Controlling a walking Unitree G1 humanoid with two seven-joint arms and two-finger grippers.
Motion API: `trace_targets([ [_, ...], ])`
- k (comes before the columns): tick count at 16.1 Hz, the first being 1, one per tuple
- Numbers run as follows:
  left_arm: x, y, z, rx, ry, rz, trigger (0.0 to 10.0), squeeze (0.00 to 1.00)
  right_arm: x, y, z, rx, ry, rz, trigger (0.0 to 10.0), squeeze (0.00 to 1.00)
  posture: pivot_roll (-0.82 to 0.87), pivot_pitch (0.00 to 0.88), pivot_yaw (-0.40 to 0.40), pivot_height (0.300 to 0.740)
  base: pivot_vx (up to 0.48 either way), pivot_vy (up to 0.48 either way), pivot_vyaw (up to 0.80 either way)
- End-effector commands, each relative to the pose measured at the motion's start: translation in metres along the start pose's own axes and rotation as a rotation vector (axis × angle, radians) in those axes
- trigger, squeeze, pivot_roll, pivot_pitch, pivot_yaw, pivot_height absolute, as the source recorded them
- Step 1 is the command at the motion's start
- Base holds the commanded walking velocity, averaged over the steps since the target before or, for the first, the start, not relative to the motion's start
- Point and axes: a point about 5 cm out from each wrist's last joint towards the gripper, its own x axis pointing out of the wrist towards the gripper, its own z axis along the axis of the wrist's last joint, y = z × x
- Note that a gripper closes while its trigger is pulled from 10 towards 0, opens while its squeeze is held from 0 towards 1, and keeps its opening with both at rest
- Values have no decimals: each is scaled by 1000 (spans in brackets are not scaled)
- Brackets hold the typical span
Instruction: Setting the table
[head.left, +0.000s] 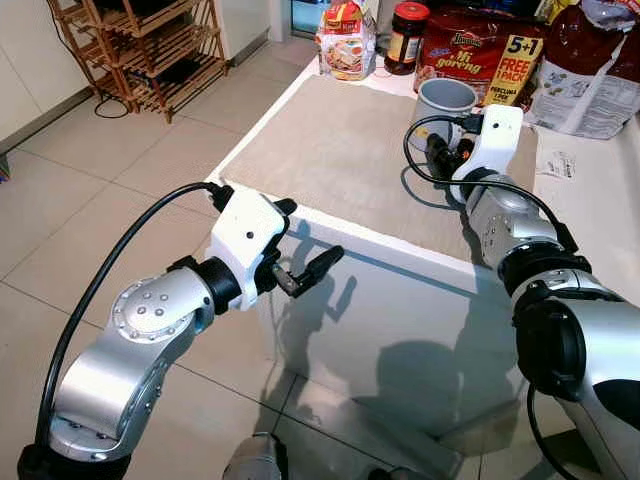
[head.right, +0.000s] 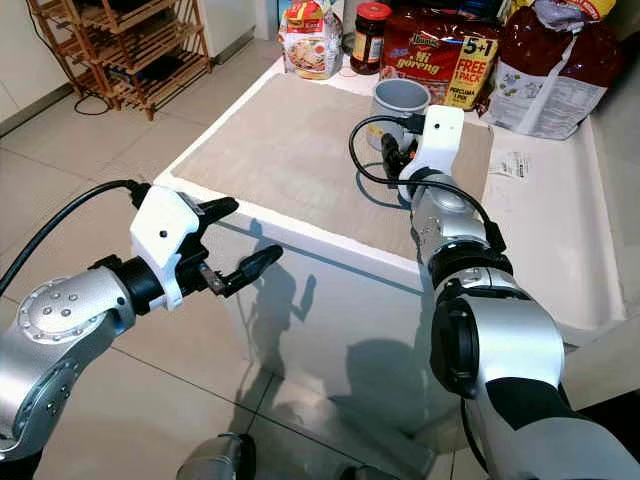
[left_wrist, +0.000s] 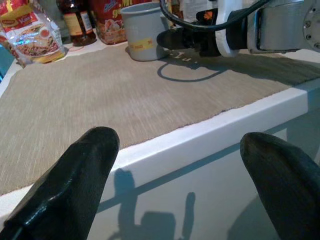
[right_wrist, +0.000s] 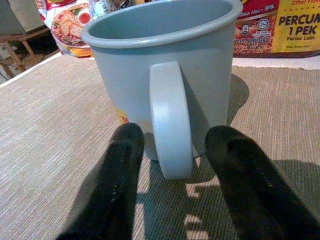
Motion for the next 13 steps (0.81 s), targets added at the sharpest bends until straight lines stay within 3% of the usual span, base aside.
trace_targets([
  [1, 1, -3, 3, 15, -2, -29, 10000, 0, 1, -1, 6, 3, -22, 4, 0, 0, 302, 115, -9, 740, 0, 0, 0],
  [13, 10, 6, 3, 37, -12, 0, 10000, 0, 0, 1, 10, 0, -65, 49, 0, 0, 284, 64, -11, 740, 0, 0, 0],
])
